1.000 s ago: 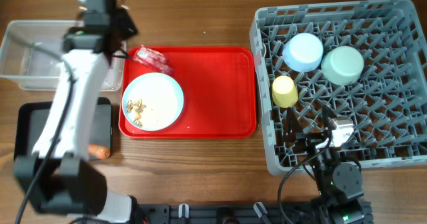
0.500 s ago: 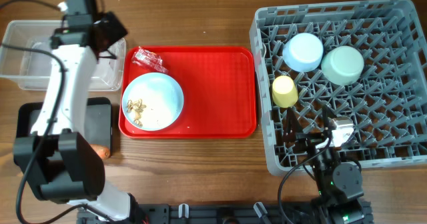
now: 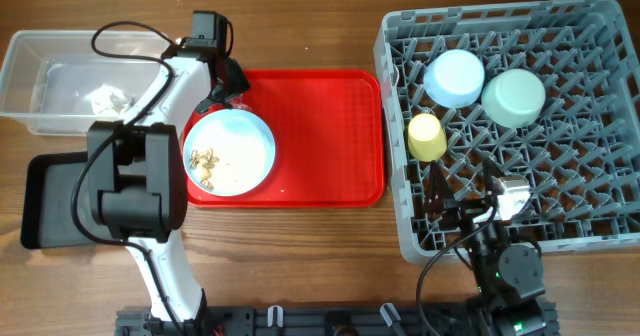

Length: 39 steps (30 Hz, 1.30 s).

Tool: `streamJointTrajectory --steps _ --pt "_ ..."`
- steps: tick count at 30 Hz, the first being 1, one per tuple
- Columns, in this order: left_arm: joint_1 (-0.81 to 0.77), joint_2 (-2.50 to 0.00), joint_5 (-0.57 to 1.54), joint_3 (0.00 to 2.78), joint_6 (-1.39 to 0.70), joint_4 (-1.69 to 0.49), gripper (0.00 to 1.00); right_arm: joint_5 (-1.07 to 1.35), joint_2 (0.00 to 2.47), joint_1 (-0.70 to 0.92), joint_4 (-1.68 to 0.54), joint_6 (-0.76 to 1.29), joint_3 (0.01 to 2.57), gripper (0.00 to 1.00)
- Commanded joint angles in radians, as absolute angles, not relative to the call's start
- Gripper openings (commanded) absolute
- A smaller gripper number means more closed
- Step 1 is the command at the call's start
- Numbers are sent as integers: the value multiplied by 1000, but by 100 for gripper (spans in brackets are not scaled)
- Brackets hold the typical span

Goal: Sort waste into correct bins and load items into the dishwasher rack
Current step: 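Grasp the red wrapper and tissue with the left gripper, drop into clear bin, then grasp the white plate's rim with the left gripper and lift it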

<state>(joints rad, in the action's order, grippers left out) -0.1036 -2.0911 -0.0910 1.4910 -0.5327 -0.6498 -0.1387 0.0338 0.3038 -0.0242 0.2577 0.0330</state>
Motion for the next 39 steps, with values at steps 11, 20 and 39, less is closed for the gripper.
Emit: streamJointTrajectory --steps 11,20,39 --pt "-28 -1852 -22 1641 -532 -743 4 -134 31 300 -20 265 24 100" --pt "182 -1903 -204 1636 -546 -748 62 -134 31 300 -20 265 24 100" --pt "-440 -1935 -207 1573 -511 -1064 49 -134 31 300 -20 265 24 100"
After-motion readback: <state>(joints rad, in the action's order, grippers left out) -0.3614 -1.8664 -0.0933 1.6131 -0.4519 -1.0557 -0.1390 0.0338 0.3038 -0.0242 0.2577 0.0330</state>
